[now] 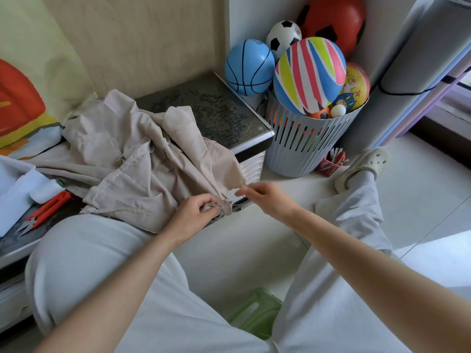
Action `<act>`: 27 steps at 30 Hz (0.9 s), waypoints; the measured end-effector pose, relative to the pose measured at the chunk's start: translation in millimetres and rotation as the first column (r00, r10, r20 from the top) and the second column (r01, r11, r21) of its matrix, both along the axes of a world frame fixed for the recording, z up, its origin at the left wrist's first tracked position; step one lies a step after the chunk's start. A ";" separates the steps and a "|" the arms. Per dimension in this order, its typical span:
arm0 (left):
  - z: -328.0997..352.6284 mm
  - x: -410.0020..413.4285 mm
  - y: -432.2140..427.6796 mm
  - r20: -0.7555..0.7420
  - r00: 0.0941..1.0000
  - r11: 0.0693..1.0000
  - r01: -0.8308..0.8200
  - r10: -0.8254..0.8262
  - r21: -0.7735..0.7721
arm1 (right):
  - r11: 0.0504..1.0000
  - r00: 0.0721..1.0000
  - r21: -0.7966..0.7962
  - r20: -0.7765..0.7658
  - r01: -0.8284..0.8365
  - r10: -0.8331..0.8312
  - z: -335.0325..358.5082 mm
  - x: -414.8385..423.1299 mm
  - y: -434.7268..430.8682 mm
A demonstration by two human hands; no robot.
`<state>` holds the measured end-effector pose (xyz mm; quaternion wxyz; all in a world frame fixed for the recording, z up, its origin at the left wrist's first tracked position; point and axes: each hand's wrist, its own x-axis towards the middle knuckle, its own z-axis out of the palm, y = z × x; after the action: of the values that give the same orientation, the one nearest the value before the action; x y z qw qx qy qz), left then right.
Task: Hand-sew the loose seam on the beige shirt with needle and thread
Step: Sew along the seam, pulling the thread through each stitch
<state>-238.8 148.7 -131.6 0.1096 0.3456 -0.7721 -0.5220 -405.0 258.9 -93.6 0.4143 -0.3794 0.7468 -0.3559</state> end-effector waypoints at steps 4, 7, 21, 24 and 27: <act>3.1 -1.1 1.0 -0.005 1.000 1.000 0.003 -0.003 -0.001 | 0.958 0.953 0.168 -0.158 -0.231 0.257 -3.3 1.6 3.8; 2.6 -0.5 1.7 0.003 1.000 1.000 -0.009 0.009 0.011 | 0.981 0.986 0.103 0.001 -0.163 0.164 1.3 -0.8 5.1; 4.6 0.5 2.9 0.050 0.999 1.000 -0.004 0.005 -0.014 | 0.963 0.853 -0.003 0.464 0.270 -0.238 -5.0 -8.5 0.5; 5.6 0.3 3.9 0.041 0.999 1.000 -0.007 0.007 -0.002 | 0.994 0.994 0.101 0.091 0.045 -0.054 -6.1 -4.3 1.8; 5.3 -0.4 4.4 0.027 0.999 1.000 -0.023 0.023 0.002 | 0.963 0.968 0.187 -0.119 -0.196 0.220 -11.5 -1.3 6.5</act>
<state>-239.2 153.1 -126.2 0.1050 0.3616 -0.7688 -0.5169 -406.3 265.4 -105.2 0.4279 -0.4422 0.7580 -0.2163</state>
